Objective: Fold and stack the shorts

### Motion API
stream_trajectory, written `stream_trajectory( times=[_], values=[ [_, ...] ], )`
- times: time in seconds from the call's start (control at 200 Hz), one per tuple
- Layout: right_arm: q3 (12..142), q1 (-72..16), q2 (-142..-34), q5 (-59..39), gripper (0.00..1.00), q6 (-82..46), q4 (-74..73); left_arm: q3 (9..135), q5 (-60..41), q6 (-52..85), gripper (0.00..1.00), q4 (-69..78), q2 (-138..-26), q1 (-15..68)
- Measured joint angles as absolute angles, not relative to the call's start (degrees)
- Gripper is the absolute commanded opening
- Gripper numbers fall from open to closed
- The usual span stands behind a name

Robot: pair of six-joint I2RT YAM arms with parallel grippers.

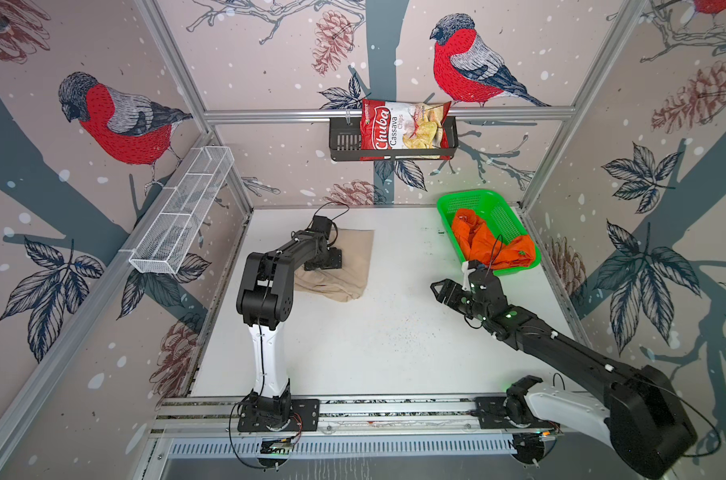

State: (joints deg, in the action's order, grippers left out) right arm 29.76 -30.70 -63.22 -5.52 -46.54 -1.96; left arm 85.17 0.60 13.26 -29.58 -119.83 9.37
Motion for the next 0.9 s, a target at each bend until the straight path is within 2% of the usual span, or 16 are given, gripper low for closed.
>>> stream_trajectory(
  times=[0.32, 0.595, 0.75, 0.901],
  values=[
    [25.9, -29.7, -59.3, -6.3, 0.75, -46.5, -2.3, 100.1, 2.8, 9.4, 0.85, -35.5, -128.9, 0.9],
    [25.6, -28.3, -58.1, -6.2, 0.75, -46.3, -1.8, 113.7, 4.5, 5.6, 0.85, -43.5, -135.2, -0.6],
    [26.8, -27.6, -58.6, -6.2, 0.75, -45.1, -1.1, 115.2, 4.4, 5.6, 0.85, -46.3, -131.9, -0.2],
    [31.5, -26.4, -59.1, -6.2, 0.75, -42.5, 1.1, 112.2, 4.4, 6.1, 0.85, -46.5, -120.9, 3.8]
  ],
)
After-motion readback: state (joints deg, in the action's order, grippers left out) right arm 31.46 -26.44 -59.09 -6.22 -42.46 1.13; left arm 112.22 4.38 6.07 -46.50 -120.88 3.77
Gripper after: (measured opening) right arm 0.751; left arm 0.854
